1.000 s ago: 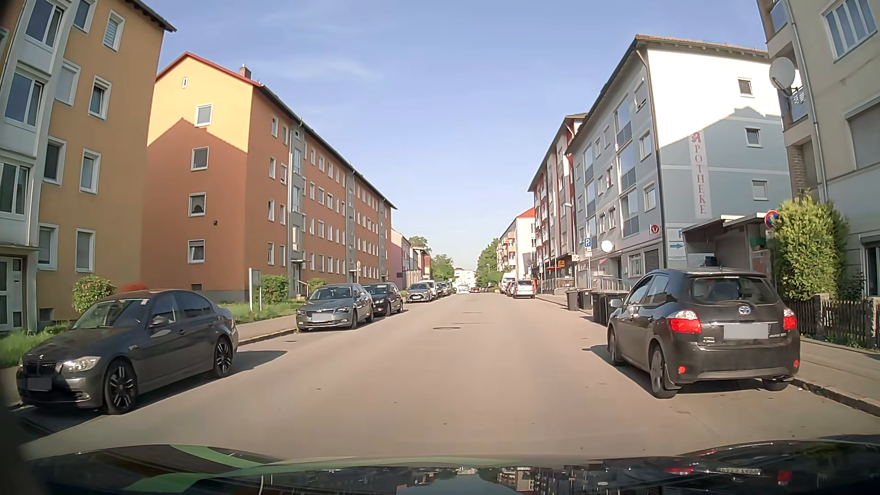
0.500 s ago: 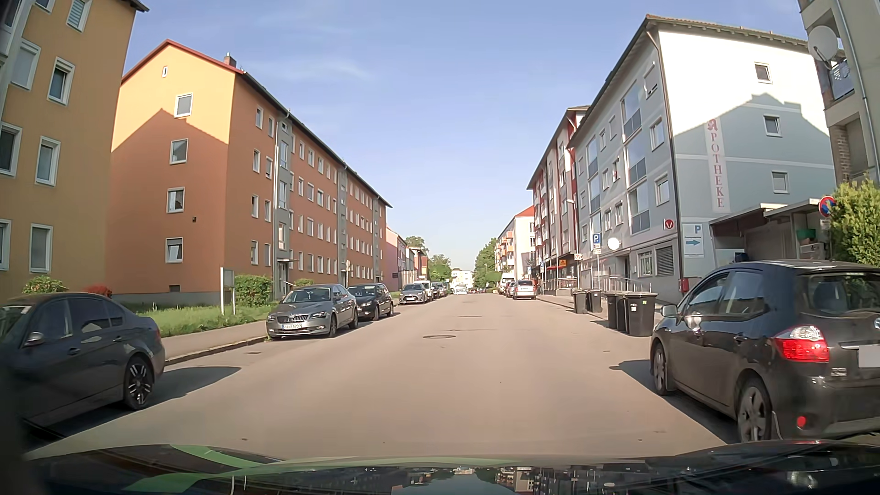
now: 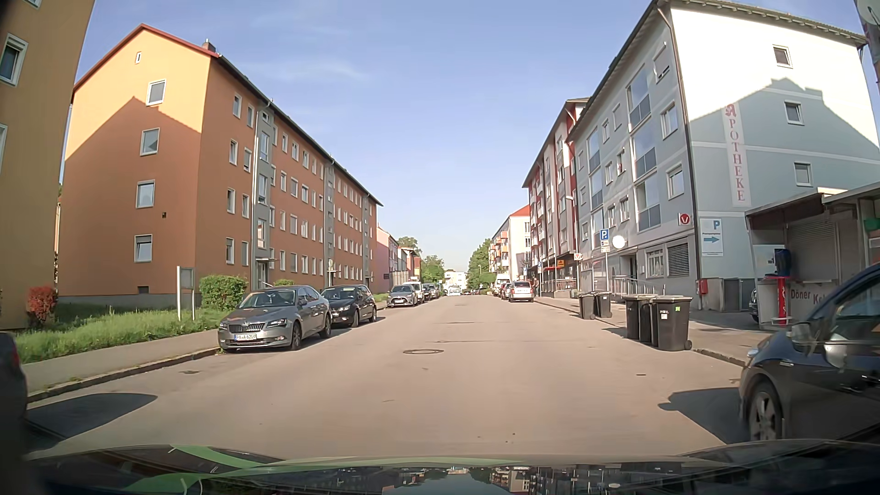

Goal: Follow the waypoints while adhering to traffic rules and regulations

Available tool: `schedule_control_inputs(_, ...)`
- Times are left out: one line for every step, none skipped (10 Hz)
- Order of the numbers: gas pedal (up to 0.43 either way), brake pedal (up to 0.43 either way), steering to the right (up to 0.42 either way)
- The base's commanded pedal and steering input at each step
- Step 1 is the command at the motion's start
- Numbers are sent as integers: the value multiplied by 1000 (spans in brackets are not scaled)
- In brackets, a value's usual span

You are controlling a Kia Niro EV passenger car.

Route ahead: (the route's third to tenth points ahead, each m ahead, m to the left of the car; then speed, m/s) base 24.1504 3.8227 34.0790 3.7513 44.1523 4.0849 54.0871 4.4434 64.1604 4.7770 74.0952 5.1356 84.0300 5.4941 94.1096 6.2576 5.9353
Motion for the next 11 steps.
schedule_control_inputs(220,0,23)
schedule_control_inputs(220,0,25)
schedule_control_inputs(220,0,26)
schedule_control_inputs(220,0,29)
schedule_control_inputs(220,0,31)
schedule_control_inputs(209,0,32)
schedule_control_inputs(177,0,32)
schedule_control_inputs(150,0,32)
schedule_control_inputs(138,0,33)
schedule_control_inputs(118,0,34)
schedule_control_inputs(110,0,34)
